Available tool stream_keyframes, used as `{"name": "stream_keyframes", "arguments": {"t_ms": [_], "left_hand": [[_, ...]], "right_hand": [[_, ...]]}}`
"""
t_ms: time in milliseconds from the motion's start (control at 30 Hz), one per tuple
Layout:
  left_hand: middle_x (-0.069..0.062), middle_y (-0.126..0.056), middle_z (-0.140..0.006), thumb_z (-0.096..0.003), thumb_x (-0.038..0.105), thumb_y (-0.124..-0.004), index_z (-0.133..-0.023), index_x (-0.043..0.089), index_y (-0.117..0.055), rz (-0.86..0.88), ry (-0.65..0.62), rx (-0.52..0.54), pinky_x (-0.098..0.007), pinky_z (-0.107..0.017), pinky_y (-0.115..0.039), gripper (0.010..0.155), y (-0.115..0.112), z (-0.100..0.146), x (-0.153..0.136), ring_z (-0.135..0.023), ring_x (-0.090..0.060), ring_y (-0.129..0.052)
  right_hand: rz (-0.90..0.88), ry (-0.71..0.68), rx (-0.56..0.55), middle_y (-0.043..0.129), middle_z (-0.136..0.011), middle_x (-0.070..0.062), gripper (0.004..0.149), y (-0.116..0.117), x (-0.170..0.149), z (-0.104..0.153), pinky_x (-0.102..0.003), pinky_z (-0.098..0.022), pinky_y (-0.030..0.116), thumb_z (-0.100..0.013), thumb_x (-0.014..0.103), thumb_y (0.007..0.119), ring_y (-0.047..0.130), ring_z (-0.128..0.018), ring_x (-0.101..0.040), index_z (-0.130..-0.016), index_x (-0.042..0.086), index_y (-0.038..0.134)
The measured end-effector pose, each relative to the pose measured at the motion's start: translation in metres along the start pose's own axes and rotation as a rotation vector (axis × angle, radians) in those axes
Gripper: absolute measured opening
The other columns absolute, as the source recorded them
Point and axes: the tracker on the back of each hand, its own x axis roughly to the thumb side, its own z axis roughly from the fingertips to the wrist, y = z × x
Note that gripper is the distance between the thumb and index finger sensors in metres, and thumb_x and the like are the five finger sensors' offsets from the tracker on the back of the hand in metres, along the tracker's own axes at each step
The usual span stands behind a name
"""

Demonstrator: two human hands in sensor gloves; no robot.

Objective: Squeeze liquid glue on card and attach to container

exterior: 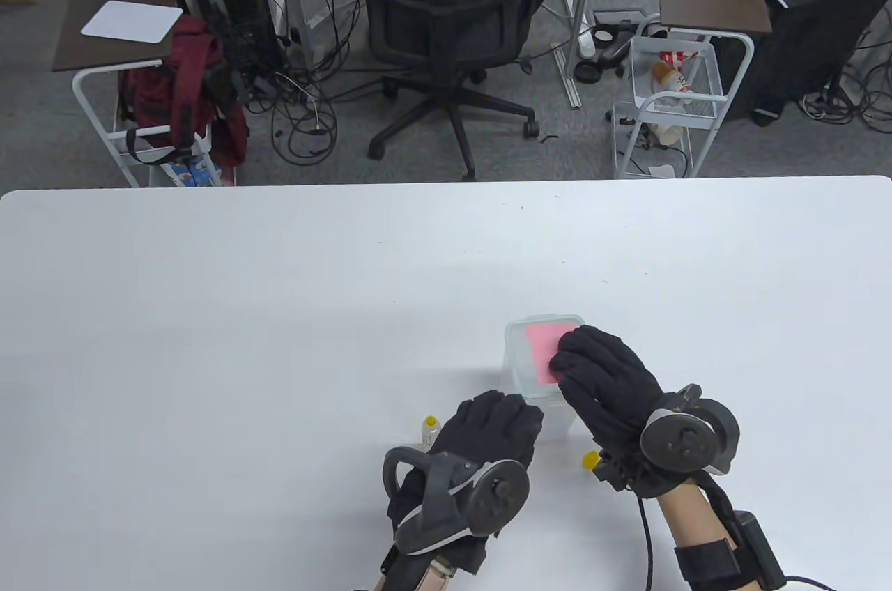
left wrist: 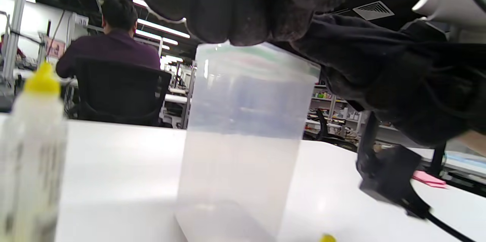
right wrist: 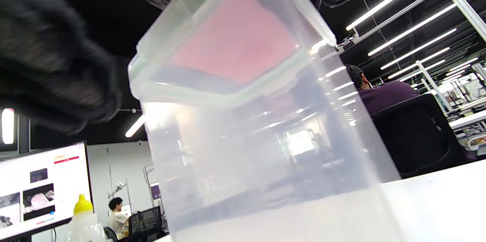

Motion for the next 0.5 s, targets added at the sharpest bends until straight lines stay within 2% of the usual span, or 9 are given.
{"name": "stream_keyframes", "arguments": {"t_ms": [133, 300, 433, 500], "left_hand": [[0.006, -0.084, -0.102, -0.0501, 0.044, -0.069, -0.096, 0.031, -0.075, 0.061, 0.008, -0.041, -0.039, -0.074, -0.070, 0.048, -0.021, 0.014, -0.009, -0.097, -0.023, -0.084], [0.006, -0.085, -0.101, -0.0499, 0.044, -0.069, -0.096, 0.031, -0.076, 0.177, 0.027, -0.061, -0.039, -0.073, -0.071, 0.048, -0.043, 0.023, -0.024, -0.096, -0.023, -0.086], [0.007, -0.087, -0.098, -0.0497, 0.044, -0.069, -0.094, 0.032, -0.077, 0.313, 0.046, -0.050, -0.038, -0.072, -0.072, 0.047, -0.052, 0.025, -0.034, -0.093, -0.022, -0.088], [0.007, -0.087, -0.097, -0.0499, 0.044, -0.069, -0.094, 0.033, -0.077, 0.390, 0.065, -0.038, -0.037, -0.071, -0.073, 0.046, -0.055, 0.025, -0.040, -0.091, -0.021, -0.089]], "right_hand": [[-0.036, -0.009, -0.098, 0.061, -0.113, -0.009, 0.046, -0.011, 0.002, 0.003, -0.055, -0.079, 0.052, -0.064, 0.043, 0.058, 0.058, -0.105, -0.038, -0.102, 0.019, 0.069], [-0.052, -0.050, -0.183, 0.071, -0.103, -0.009, 0.041, -0.031, 0.012, 0.024, -0.050, -0.070, 0.065, -0.063, 0.037, 0.061, 0.071, -0.092, -0.038, -0.098, 0.018, 0.071], [-0.081, -0.101, -0.168, 0.076, -0.096, -0.008, 0.037, -0.028, 0.026, 0.055, -0.043, -0.059, 0.075, -0.061, 0.033, 0.065, 0.081, -0.079, -0.035, -0.095, 0.020, 0.072], [-0.150, -0.096, -0.094, 0.077, -0.094, -0.009, 0.036, -0.014, 0.032, 0.068, -0.040, -0.055, 0.078, -0.061, 0.032, 0.066, 0.084, -0.074, -0.034, -0.094, 0.019, 0.073]]}}
